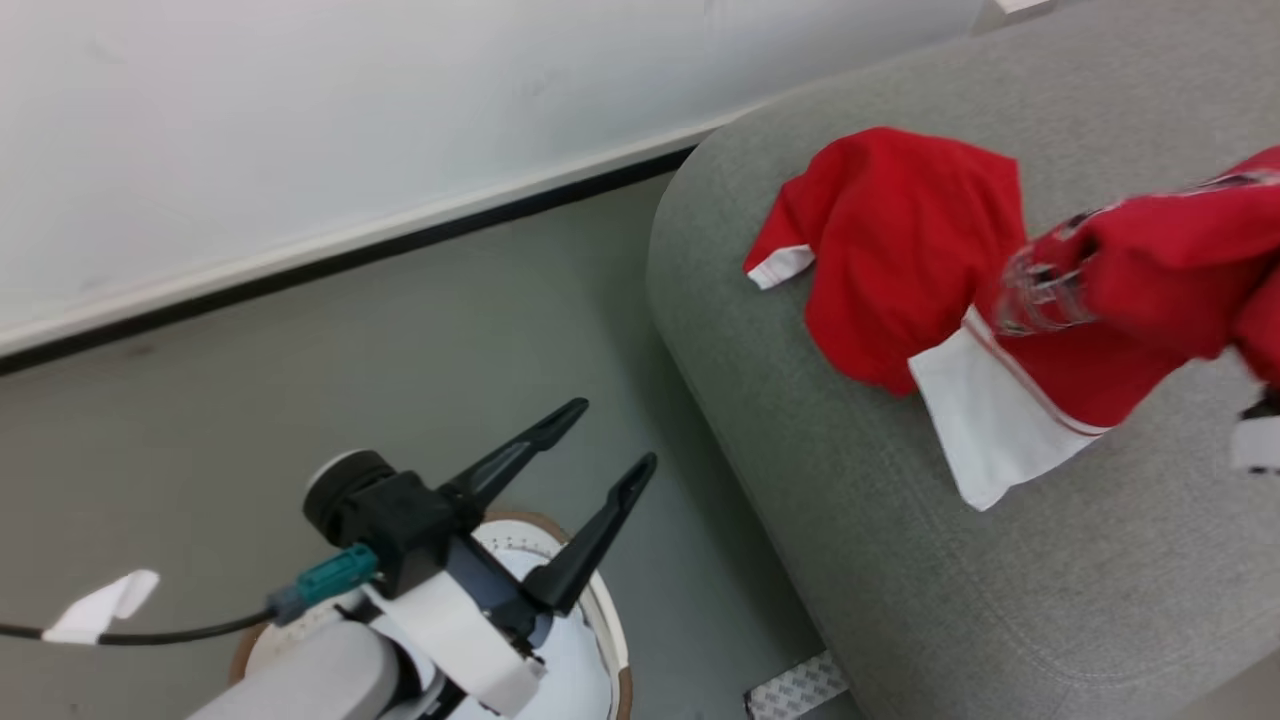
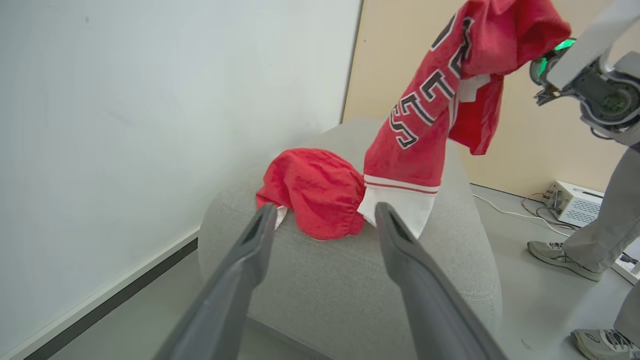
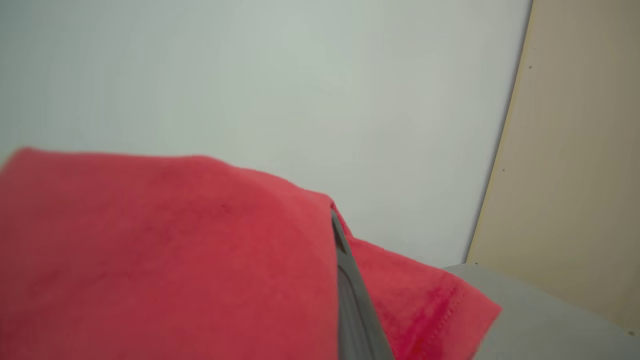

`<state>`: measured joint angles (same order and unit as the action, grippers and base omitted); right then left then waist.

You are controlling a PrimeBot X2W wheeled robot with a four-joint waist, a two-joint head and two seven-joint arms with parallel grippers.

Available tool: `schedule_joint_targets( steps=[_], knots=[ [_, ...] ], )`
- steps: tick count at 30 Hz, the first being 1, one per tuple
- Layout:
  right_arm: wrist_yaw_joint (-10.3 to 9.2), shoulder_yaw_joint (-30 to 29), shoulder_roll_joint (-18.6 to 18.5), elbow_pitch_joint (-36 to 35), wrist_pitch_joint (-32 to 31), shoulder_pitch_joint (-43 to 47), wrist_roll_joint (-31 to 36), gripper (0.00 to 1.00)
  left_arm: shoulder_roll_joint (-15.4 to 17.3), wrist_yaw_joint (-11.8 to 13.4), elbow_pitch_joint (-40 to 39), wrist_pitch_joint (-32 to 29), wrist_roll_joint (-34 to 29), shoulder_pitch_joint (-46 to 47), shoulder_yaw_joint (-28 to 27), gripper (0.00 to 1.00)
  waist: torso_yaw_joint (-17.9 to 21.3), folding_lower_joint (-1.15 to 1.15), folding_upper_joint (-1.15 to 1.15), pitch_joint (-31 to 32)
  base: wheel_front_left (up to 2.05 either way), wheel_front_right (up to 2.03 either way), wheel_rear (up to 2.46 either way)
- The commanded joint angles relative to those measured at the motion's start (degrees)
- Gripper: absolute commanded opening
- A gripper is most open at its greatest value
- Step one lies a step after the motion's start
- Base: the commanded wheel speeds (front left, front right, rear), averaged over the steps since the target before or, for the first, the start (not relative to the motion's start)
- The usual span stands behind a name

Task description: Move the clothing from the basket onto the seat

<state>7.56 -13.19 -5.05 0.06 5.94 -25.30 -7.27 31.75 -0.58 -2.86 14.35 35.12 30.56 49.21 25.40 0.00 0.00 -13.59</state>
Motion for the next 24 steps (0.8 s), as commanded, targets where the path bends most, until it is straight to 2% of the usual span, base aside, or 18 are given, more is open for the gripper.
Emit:
schedule_joint_targets(
  steps=[1,5,10,13,18,24],
  knots=[
    [-0.15,-1.13,0.17,-0.48,-0.58,-0.60,0.06,0.00,0.98,-0.17,-0.68,-0.04,-0.36,-0.62,-0.30,1.00,-1.26,0.00,0.00,-1.76,0.00,0.00,0.00],
    [-0.15,-7.14,0.77,-0.61,-1.96,-2.13,0.31,0.00,3.96,-0.36,-2.98,-0.39,-0.31,-1.15,-1.06,1.00,-2.43,0.00,0.00,-4.33,0.00,0.00,0.00],
    [-0.15,-17.34,1.97,0.89,-2.15,-4.05,-3.69,0.00,7.80,-0.69,-5.53,-0.56,-0.20,-1.82,-2.06,1.00,-4.03,0.00,0.00,-7.56,0.00,0.00,0.00],
    [-0.15,-22.74,2.21,1.53,-2.51,-5.02,-3.50,0.00,9.91,-0.87,-6.80,-0.43,0.03,-2.04,-2.88,1.00,-5.04,0.00,0.00,-9.44,0.00,0.00,0.00],
    [-0.16,-23.80,2.14,8.68,-4.03,-3.59,-2.15,0.00,12.26,-1.01,-8.59,-0.16,0.65,-2.50,-4.39,1.00,-6.23,0.00,0.00,-12.20,0.00,0.00,0.00],
    [-0.16,-21.92,2.06,20.63,-5.03,-2.16,4.31,0.00,12.32,-1.73,-8.73,0.32,0.69,-2.83,-4.72,1.00,-7.35,0.00,0.00,-12.45,0.00,0.00,0.00]
  ],
)
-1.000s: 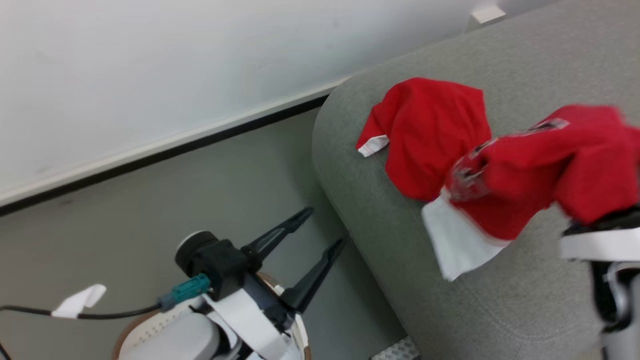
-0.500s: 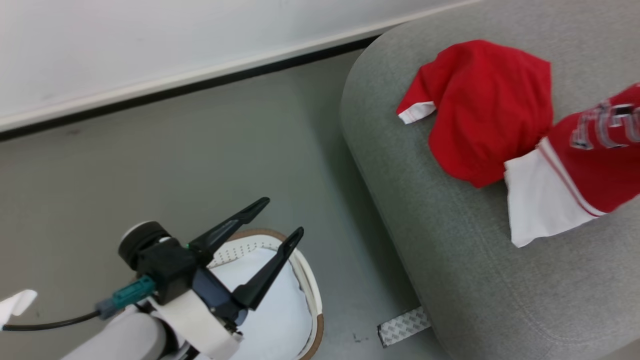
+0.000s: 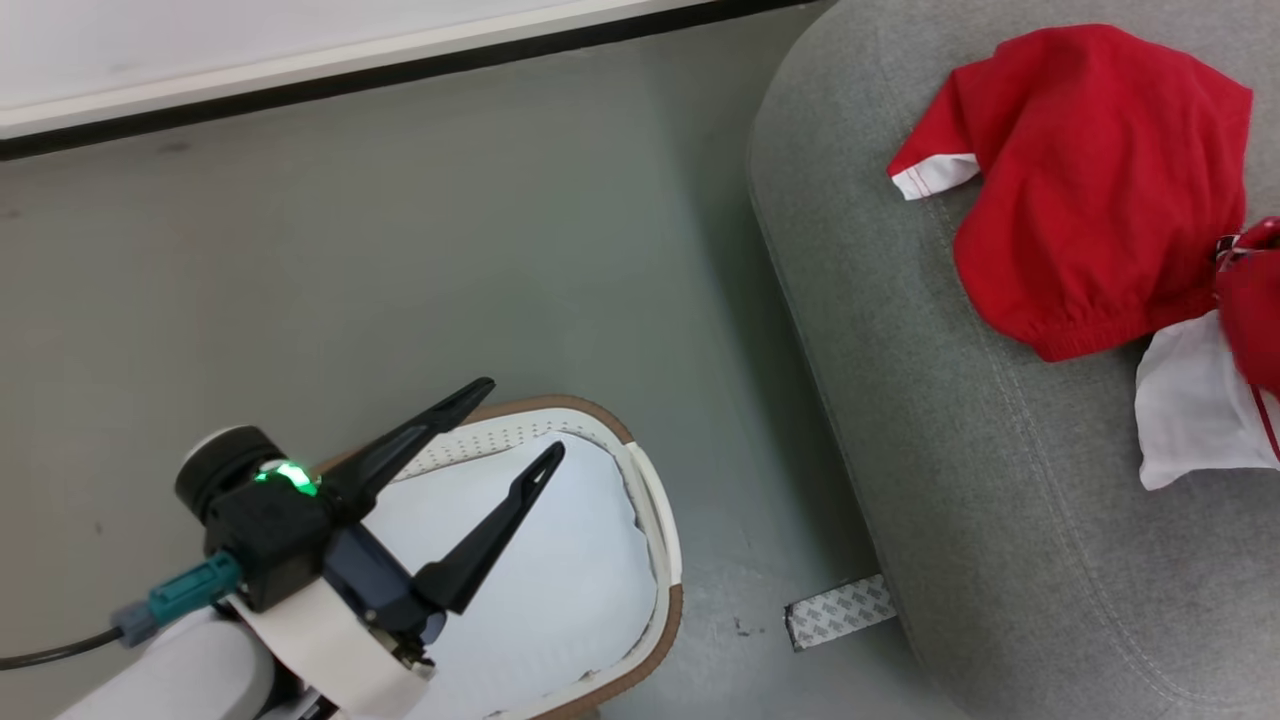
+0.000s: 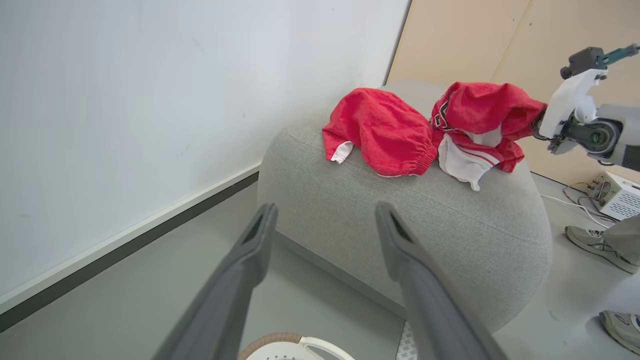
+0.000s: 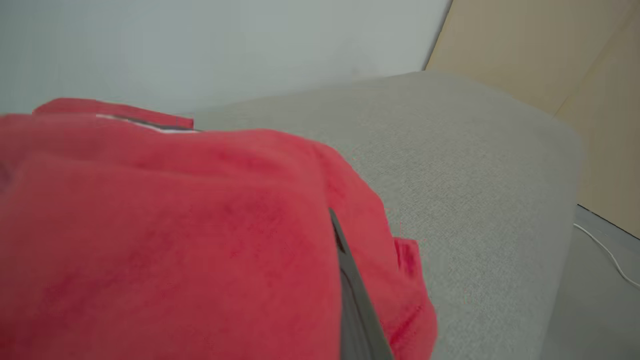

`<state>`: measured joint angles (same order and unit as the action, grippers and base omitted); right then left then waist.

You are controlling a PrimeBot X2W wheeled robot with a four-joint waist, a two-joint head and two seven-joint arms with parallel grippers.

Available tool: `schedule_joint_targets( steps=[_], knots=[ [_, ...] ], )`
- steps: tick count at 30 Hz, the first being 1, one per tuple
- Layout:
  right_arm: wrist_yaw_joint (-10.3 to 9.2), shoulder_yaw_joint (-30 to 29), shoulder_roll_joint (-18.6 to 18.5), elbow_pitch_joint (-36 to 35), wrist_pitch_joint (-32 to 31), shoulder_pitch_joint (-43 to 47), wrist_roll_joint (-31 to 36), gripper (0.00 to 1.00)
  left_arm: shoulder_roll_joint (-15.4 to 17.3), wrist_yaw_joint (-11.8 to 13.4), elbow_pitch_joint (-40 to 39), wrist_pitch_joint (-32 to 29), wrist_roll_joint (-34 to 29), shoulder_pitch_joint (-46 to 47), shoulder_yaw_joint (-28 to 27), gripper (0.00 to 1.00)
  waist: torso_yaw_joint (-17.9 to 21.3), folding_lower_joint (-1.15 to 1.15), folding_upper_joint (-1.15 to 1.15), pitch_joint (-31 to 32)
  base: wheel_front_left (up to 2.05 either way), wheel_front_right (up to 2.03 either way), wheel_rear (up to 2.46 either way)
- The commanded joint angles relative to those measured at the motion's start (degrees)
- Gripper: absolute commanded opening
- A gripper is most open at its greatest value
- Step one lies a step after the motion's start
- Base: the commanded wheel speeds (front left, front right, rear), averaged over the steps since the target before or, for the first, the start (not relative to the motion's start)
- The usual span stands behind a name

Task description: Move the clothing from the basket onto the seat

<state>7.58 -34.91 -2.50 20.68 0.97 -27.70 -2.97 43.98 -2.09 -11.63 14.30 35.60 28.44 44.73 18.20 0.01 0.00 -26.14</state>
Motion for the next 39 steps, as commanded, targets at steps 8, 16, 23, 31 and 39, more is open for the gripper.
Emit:
schedule_joint_targets(
  steps=[8,16,23,31,39],
  knots=[
    [-0.17,0.31,-0.46,5.50,-2.25,1.11,5.61,0.05,-1.46,-0.32,2.13,0.58,0.91,-0.83,-0.75,1.00,-0.42,-0.01,0.00,1.93,0.00,0.00,0.00],
    [-0.17,3.99,-0.46,2.96,-6.03,4.64,7.61,1.00,-5.93,0.22,6.25,0.83,1.53,-0.87,-0.66,1.00,0.52,-0.01,0.00,7.92,0.00,0.00,0.00],
    [-0.16,12.35,-3.49,-3.23,-12.85,10.30,2.44,1.00,-10.29,1.54,10.52,0.77,2.75,-1.24,-1.32,1.00,1.03,-0.01,0.00,14.00,0.00,0.00,0.00],
    [-0.16,22.71,-10.00,-16.36,-21.00,16.40,-7.12,1.00,-12.58,2.45,14.06,0.83,3.89,-2.34,-5.14,1.00,-0.75,-0.01,0.00,18.09,0.00,0.00,0.00],
    [-0.16,28.20,-12.31,-25.07,-28.40,19.04,-14.04,1.00,-13.85,1.85,15.58,0.83,3.32,-4.21,-10.35,1.00,-4.83,-0.01,0.00,20.47,0.00,0.00,0.00]
  ],
)
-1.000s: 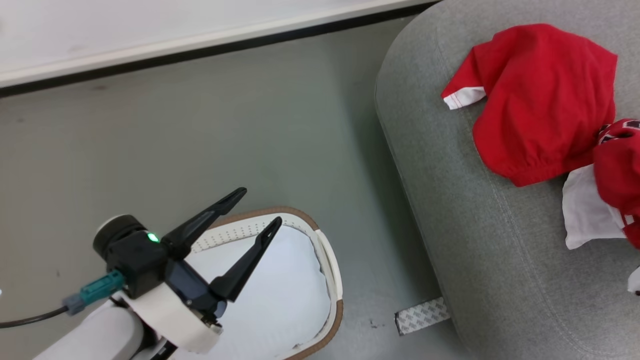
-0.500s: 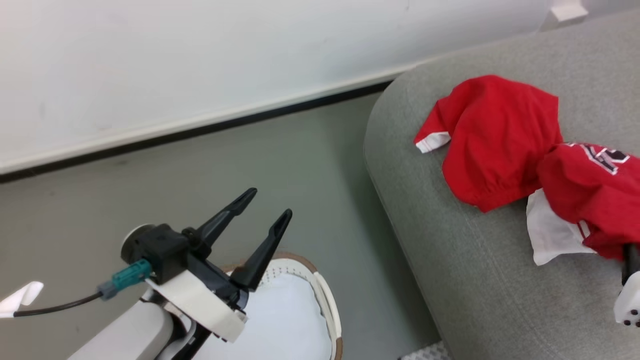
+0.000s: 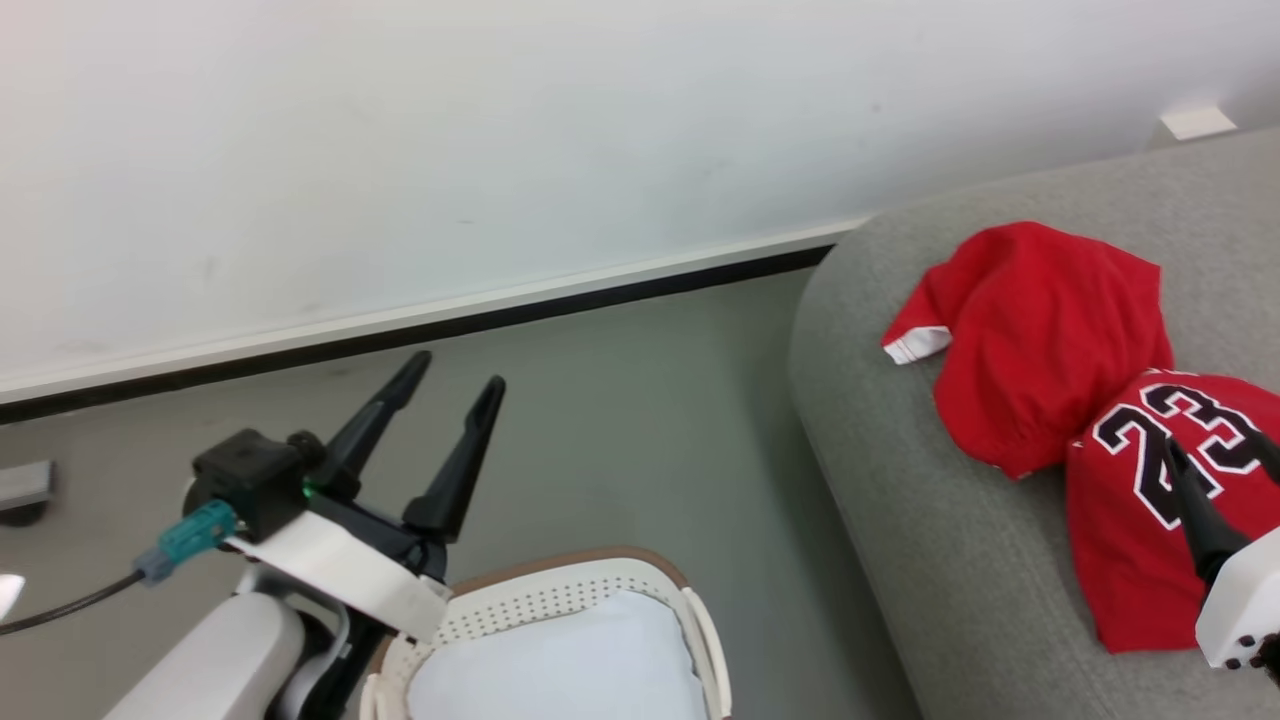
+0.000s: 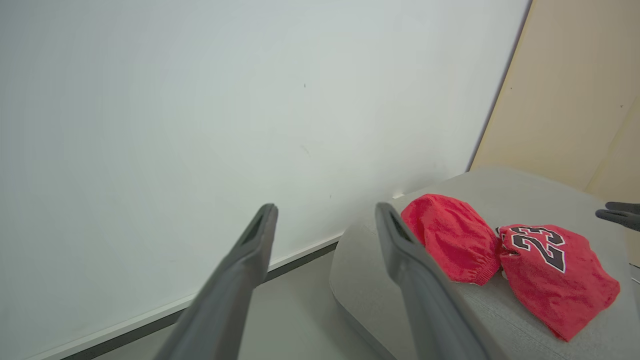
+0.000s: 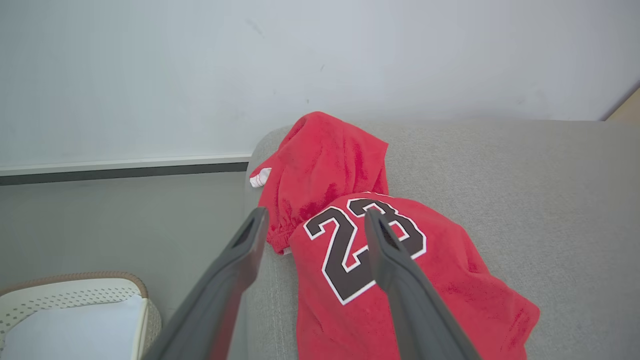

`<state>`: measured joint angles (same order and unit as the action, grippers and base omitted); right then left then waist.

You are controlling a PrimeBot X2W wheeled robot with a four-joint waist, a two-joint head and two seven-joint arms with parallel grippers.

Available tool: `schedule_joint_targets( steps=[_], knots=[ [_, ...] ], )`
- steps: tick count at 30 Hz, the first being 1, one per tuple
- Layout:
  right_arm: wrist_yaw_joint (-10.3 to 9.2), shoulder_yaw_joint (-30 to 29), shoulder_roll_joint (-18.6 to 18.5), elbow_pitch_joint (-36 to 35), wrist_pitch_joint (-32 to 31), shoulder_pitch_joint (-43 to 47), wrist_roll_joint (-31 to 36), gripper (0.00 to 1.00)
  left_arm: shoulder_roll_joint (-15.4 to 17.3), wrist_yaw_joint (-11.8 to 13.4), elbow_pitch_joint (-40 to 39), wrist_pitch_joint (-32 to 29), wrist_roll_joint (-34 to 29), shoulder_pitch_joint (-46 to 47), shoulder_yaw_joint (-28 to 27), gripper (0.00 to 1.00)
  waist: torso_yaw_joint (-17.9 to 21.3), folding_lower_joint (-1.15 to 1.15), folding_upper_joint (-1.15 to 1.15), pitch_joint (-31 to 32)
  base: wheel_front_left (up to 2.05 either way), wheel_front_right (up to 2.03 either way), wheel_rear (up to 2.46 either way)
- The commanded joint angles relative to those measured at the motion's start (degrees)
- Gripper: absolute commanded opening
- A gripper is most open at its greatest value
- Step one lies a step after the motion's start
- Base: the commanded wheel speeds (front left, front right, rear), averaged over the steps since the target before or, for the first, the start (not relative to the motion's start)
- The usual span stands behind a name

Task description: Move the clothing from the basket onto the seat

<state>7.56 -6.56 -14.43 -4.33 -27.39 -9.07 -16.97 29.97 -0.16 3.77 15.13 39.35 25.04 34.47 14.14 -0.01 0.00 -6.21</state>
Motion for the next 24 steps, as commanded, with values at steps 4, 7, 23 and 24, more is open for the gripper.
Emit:
schedule_joint_targets(
  steps=[4,7,23,24],
  knots=[
    [-0.15,0.92,-0.13,-3.04,1.11,-0.17,-0.46,1.00,-0.41,-0.17,0.80,0.00,-0.65,-1.68,-3.15,1.00,-3.33,0.01,0.00,1.59,0.00,0.00,0.00],
    [-0.15,1.37,1.11,-4.04,3.87,-0.73,-0.18,1.00,-0.84,0.02,1.71,0.00,-0.89,-2.51,-5.89,1.00,-5.58,0.01,0.00,2.66,0.00,0.00,0.00],
    [-0.15,3.41,11.14,2.21,27.31,2.22,4.74,1.00,-5.41,-0.43,5.77,0.00,-2.11,-13.21,-22.66,1.00,-13.43,0.01,0.00,5.80,0.00,0.00,0.00],
    [-0.15,3.83,11.31,3.17,28.58,2.70,4.83,1.00,-6.07,-0.89,5.74,0.00,-2.09,-14.33,-23.43,1.00,-13.58,0.01,0.00,5.84,0.00,0.00,0.00]
  ],
)
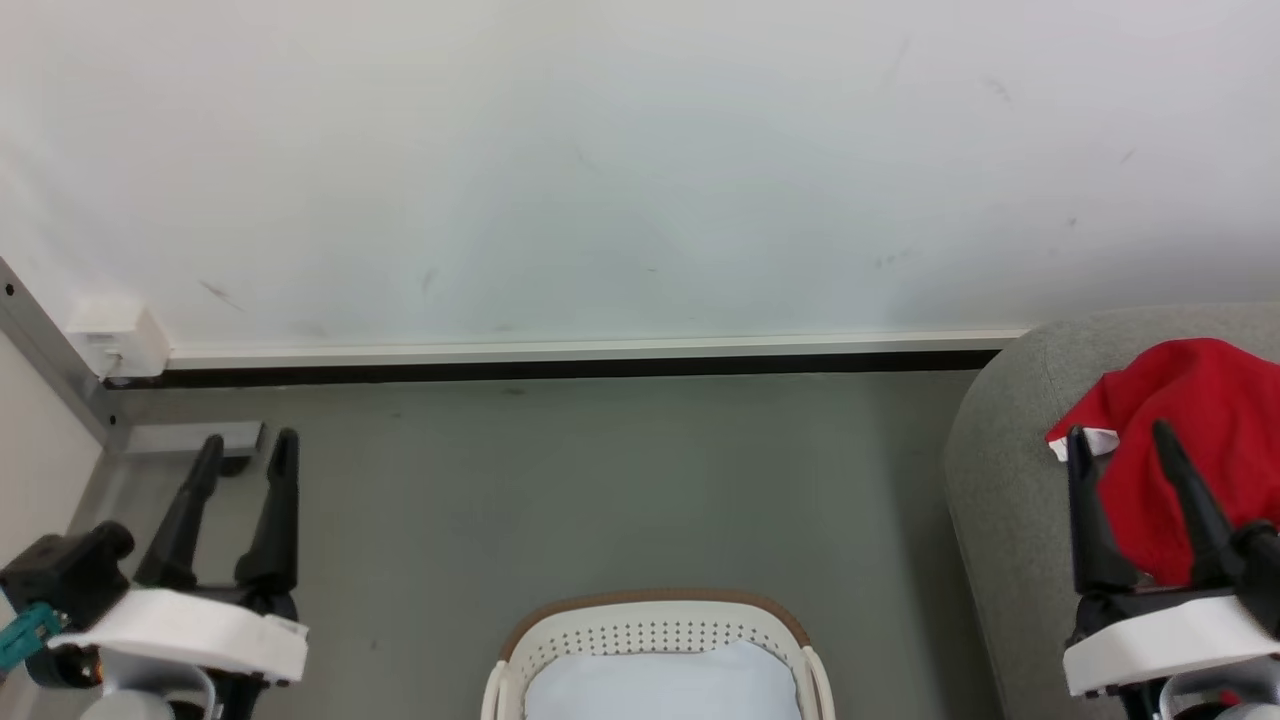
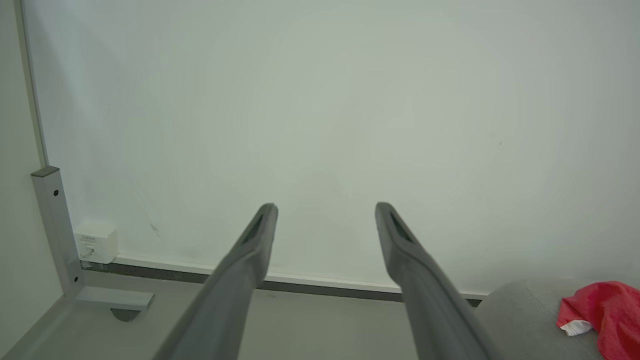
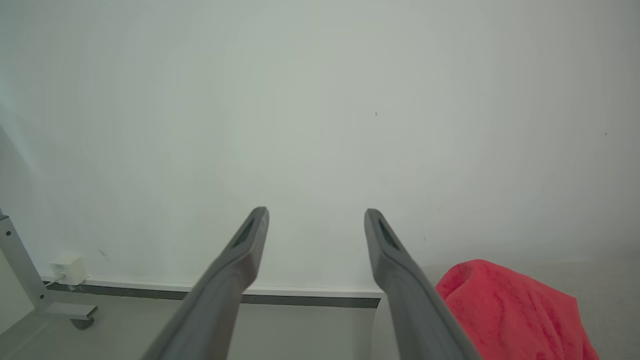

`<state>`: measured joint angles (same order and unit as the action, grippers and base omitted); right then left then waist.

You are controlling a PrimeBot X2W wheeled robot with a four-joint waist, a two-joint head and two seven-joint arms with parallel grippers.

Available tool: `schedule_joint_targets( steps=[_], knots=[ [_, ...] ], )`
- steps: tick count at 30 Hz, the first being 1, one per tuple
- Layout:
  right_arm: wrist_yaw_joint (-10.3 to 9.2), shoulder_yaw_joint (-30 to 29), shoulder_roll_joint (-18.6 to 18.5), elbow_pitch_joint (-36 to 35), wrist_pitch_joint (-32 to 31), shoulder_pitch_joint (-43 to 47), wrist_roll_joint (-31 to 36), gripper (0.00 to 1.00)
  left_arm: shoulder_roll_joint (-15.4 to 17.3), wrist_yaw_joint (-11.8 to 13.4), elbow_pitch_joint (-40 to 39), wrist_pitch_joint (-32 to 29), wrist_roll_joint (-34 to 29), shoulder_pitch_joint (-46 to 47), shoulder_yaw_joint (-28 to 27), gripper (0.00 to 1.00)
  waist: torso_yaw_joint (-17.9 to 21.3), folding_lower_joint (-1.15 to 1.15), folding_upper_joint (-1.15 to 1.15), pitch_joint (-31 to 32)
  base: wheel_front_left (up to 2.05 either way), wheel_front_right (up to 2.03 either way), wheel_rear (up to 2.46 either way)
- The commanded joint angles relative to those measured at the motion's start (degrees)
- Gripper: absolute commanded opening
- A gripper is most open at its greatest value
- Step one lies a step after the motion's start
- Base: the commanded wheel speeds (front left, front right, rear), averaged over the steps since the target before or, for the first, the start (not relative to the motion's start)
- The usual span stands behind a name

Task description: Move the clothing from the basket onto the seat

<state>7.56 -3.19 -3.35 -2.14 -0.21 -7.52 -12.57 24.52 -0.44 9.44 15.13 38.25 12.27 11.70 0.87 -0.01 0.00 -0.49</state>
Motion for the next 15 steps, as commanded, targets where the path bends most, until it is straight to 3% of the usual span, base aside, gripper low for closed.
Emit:
schedule_joint_targets(
  steps=[1,9,15],
  knots=[
    [-0.15,0.85,0.37,2.22,2.62,1.50,-0.28,1.00,-1.30,-0.93,0.06,0.00,-1.20,-2.65,-1.88,1.00,-0.41,0.01,0.00,0.13,0.00,0.00,0.00],
    [-0.15,6.01,0.49,9.56,11.12,3.50,-1.19,1.00,-7.60,-3.41,0.07,0.00,-7.14,-9.55,-10.99,1.00,-0.61,0.01,0.00,0.41,0.00,0.00,0.00],
    [-0.15,5.70,0.46,13.40,14.90,3.98,0.01,1.00,-11.44,-5.92,1.51,0.00,-12.49,-12.96,-14.39,1.00,0.09,0.01,0.00,0.46,0.00,0.00,0.00]
  ],
)
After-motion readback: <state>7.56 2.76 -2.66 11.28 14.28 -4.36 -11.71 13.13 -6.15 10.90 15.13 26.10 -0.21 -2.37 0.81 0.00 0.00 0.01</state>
